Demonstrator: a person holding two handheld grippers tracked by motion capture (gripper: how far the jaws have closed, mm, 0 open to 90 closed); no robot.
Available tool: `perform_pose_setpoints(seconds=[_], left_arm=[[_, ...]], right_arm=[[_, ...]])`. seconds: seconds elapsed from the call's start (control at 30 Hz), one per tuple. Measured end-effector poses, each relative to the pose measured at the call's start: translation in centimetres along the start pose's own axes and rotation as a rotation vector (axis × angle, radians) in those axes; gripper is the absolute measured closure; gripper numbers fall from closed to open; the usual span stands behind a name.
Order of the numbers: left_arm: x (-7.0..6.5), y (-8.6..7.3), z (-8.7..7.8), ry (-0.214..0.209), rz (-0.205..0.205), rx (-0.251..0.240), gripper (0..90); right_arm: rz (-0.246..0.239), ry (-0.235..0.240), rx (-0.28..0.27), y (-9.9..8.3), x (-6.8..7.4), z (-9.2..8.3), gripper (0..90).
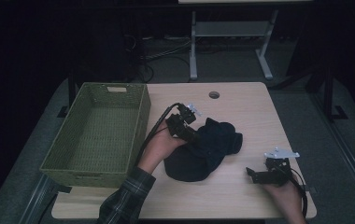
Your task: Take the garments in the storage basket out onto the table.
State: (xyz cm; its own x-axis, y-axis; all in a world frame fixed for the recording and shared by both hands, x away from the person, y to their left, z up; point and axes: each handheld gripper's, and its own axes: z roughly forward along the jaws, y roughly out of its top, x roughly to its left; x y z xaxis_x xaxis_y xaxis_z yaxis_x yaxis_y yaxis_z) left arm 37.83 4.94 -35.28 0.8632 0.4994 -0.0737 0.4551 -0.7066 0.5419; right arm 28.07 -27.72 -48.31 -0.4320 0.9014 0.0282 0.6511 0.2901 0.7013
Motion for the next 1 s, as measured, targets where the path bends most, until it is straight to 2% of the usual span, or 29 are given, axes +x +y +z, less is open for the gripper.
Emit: perform_pose_setpoints(seconds=[0.17, 0.23, 0.37, 0.63, 0.87, 1.0], left_arm=[[-1.0, -1.8, 0.1, -0.019, 0.01, 0.028, 86.5], [-1.4, -2.5, 0.3, -0.029, 0.009, 0.045, 89.8], [-2.0, -3.8, 0.9, -0.043, 0.02, 0.072, 89.9], [-2.4, -6.4, 2.2, -0.065, -0.009, 0.102, 89.8], [-2.5, -8.1, 3.6, -0.087, -0.024, 0.15, 89.8], [-2.5, -8.7, 4.2, -0.095, -0.03, 0.161, 89.8]], right_arm=[[0.0, 0.0, 0.0, 0.0, 0.0, 0.0, 2.7], [0.0, 0.0, 0.0, 0.0, 0.0, 0.0, 2.7], [0.0, 0.0, 0.0, 0.0, 0.0, 0.0, 2.7], [-0.002, 0.002, -0.001, 0.0, 0.0, 0.0, 2.7], [-0.001, -0.001, 0.0, 0.0, 0.0, 0.0, 2.7], [-0.004, -0.002, -0.002, 0.0, 0.0, 0.0, 2.7]])
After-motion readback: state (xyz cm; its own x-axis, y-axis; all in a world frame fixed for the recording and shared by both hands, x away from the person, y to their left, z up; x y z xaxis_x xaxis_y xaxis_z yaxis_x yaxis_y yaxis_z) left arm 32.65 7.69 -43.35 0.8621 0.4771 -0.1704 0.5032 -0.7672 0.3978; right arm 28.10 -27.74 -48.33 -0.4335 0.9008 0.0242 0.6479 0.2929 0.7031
